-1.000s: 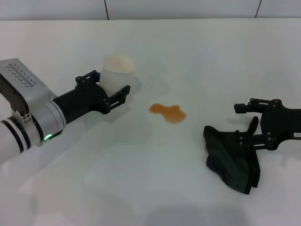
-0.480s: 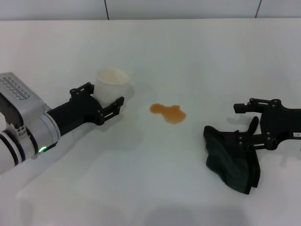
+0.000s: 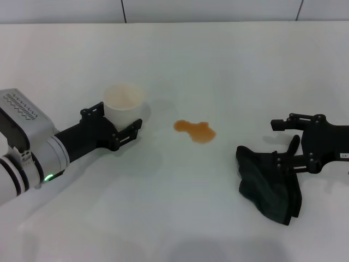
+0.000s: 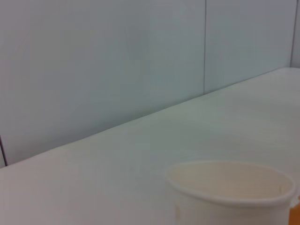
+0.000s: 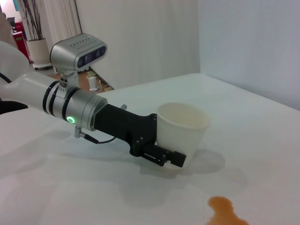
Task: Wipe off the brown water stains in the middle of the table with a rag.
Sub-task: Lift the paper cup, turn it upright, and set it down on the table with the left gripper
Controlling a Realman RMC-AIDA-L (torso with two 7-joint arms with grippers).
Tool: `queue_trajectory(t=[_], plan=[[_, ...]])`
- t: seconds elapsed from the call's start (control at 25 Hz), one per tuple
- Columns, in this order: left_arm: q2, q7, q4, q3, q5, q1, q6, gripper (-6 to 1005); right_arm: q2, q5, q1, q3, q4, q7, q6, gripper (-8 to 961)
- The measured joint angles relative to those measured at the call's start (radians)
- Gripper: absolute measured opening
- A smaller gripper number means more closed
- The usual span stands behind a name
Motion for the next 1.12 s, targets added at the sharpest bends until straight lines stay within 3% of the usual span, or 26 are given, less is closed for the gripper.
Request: queue_trajectory(t=[0.8,0.96,1.12], plan=[[0.005,-0.067,0.000,0.000,0.036,-0.017,-0.003,707,0.000,0.000,0.001,0.000,-0.003,0.002,-0.003,869],[0.005,-0.070,-0.003,0.000,0.050,-0.023,-0.003,816,0.000,0.000,0.001,0.000,-0.003,0.002,-0.002,869],[0.005,-0.071,-0.006,0.000,0.053,-0.024,-0.004,846,0.000,0.000,0.001,0.000,-0.003,0.002,-0.002,869]])
